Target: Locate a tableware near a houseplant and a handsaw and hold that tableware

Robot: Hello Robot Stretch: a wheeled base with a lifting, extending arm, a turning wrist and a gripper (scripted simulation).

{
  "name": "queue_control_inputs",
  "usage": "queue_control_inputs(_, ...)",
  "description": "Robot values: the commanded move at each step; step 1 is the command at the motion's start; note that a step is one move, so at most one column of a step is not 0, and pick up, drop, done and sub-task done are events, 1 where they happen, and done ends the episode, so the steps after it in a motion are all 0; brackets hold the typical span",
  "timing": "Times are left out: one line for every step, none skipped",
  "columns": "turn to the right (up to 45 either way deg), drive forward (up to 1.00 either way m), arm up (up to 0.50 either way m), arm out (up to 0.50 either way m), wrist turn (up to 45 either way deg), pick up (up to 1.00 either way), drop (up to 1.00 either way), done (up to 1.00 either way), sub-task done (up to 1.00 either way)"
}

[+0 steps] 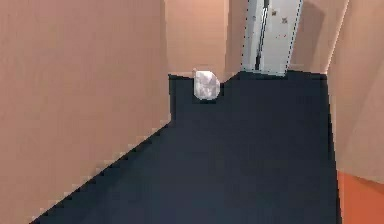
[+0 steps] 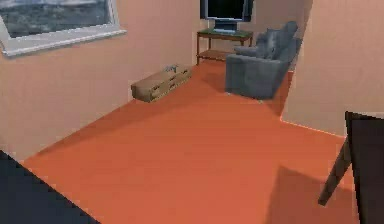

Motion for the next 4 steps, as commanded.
queue_control_inputs(-45.0, 0.00, 0.00, 0.00, 0.0, 0.00, 0.00, 0.00, 0.00)
queue_control_inputs(-45.0, 0.00, 0.00, 0.00, 0.0, 0.00, 0.00, 0.00, 0.00)
queue_control_inputs(-21.0, 0.00, 0.00, 0.00, 0.0, 0.00, 0.00, 0.00, 0.00)
queue_control_inputs(0.0, 0.75, 0.00, 0.00, 0.0, 0.00, 0.00, 0.00, 0.00)
